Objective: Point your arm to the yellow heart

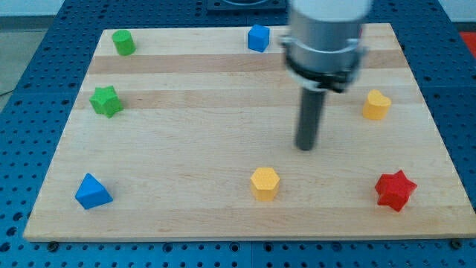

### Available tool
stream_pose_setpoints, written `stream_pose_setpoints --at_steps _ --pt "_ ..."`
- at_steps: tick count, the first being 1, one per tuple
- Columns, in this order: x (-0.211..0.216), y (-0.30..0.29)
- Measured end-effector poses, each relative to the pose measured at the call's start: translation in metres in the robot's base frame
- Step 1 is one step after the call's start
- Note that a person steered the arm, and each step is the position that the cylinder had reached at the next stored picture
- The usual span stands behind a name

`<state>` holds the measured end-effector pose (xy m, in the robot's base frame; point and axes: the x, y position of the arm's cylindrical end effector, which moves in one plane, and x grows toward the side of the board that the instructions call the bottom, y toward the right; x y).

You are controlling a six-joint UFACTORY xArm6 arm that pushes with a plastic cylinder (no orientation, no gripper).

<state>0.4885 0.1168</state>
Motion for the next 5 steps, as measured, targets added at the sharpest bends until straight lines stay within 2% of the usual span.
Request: stream_pose_setpoints --at_steps 1,2,3,4,5 --pt "-0.007 0.098" --pt "-0.044 0.148" --pt "-0.089 0.139" --pt "-0.093 0.101" --pt "-0.044 0.067"
